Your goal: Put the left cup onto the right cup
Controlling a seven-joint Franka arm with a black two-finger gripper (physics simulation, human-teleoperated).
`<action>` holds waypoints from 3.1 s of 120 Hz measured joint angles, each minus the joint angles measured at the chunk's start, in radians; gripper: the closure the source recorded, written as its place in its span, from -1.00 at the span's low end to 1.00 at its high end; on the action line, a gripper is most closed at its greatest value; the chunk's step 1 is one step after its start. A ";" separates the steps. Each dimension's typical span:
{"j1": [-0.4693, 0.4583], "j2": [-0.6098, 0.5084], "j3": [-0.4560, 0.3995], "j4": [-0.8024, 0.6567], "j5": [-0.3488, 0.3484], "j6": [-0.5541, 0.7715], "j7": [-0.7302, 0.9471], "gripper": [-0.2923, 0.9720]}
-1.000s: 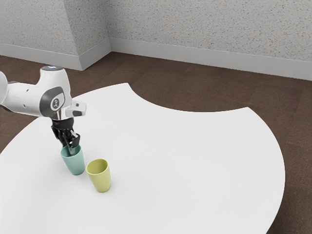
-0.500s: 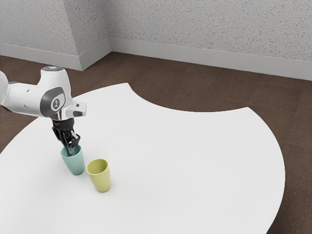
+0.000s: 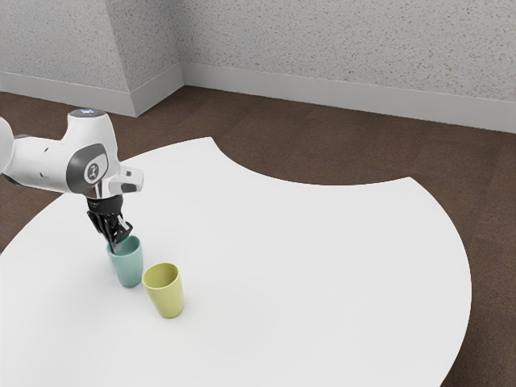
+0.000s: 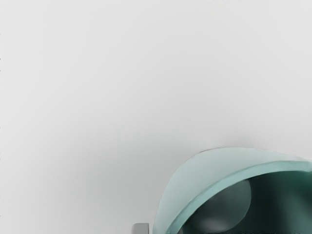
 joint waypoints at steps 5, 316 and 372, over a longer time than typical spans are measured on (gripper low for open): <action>0.000 -0.003 0.000 0.000 0.000 0.000 0.000 0.68; -0.166 -0.353 -0.089 -0.079 0.006 -0.164 0.003 0.70; -0.184 -0.373 -0.097 -0.108 0.005 -0.165 0.004 0.70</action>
